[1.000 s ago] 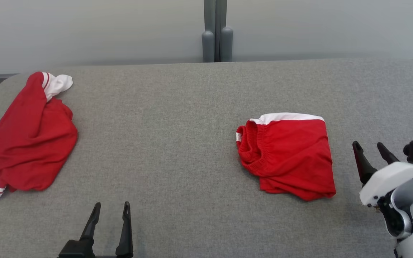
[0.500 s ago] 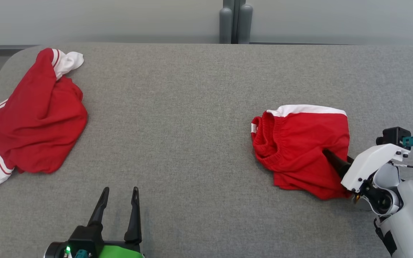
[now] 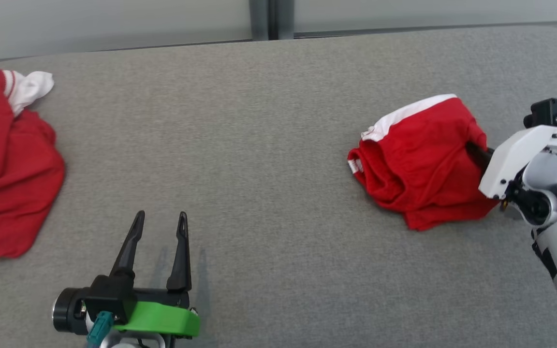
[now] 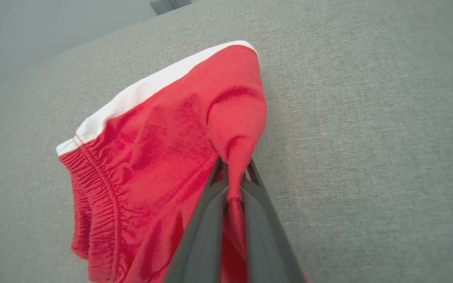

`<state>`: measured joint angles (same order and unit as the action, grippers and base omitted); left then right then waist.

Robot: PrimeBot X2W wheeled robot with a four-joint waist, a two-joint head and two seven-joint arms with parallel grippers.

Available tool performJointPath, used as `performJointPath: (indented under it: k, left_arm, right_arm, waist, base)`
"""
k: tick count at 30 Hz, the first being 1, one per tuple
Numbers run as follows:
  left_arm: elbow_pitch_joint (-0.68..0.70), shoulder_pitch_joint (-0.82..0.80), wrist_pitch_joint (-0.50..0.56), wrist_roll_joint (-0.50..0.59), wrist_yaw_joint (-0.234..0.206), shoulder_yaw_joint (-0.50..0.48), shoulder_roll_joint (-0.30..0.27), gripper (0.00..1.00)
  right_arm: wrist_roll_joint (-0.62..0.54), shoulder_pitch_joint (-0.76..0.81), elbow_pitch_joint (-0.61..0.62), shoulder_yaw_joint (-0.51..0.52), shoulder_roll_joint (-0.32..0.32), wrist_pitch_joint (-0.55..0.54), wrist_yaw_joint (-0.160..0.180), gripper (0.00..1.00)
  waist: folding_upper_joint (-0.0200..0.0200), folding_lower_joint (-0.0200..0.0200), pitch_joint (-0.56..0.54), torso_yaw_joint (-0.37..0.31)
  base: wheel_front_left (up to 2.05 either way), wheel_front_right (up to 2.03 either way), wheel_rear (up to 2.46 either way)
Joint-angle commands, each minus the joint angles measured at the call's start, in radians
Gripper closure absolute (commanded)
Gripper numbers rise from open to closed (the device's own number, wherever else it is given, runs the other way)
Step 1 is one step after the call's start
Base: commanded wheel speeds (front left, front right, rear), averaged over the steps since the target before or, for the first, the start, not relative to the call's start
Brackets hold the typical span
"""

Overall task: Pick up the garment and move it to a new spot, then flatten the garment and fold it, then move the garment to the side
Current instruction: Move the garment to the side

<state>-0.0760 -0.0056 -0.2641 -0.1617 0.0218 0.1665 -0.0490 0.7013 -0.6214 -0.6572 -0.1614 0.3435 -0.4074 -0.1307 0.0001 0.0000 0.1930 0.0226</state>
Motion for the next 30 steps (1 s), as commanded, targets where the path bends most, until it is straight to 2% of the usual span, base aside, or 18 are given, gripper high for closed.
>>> performJointPath:
  k: [1, 5, 10, 19, 30]
  left_arm:
    - [0.008, -0.028, 0.000, 0.014, 0.003, -0.007, -0.003, 0.00]
    - [0.025, -0.073, 0.000, 0.043, 0.021, -0.016, -0.005, 0.00]
    - [0.021, -0.135, 0.000, 0.072, 0.043, -0.010, -0.008, 0.00]
    - [0.007, -0.180, 0.000, 0.103, 0.058, -0.006, -0.025, 0.00]
    - [0.014, -0.152, 0.000, 0.107, 0.053, -0.017, -0.028, 0.00]
  right_arm:
    - [-0.021, -0.034, -0.016, -0.011, 0.019, 0.012, 0.000, 1.00]
    - [-0.074, -0.118, -0.062, -0.053, 0.055, 0.044, 0.000, 1.00]
    - [-0.103, -0.197, -0.124, -0.059, 0.104, 0.115, 0.000, 1.00]
    - [-0.216, -0.302, -0.285, -0.052, 0.171, 0.249, 0.001, 1.00]
    - [-0.346, -0.378, -0.419, -0.097, 0.207, 0.377, 0.001, 1.00]
  waist:
    - [-0.0001, 0.0000, 0.105, -0.138]
    - [-0.0001, 0.0000, 0.165, -0.215]
    - [-0.0001, 0.0000, 0.229, -0.250]
    - [-0.0001, 0.0000, 0.277, -0.219]
    - [-0.0001, 0.0000, 0.259, -0.172]
  base:
    - [0.00, 0.00, 0.00]
    - [0.00, 0.00, 0.00]
    - [0.00, 0.00, 0.00]
    - [0.00, 0.00, 0.00]
    - [0.00, 0.00, 0.00]
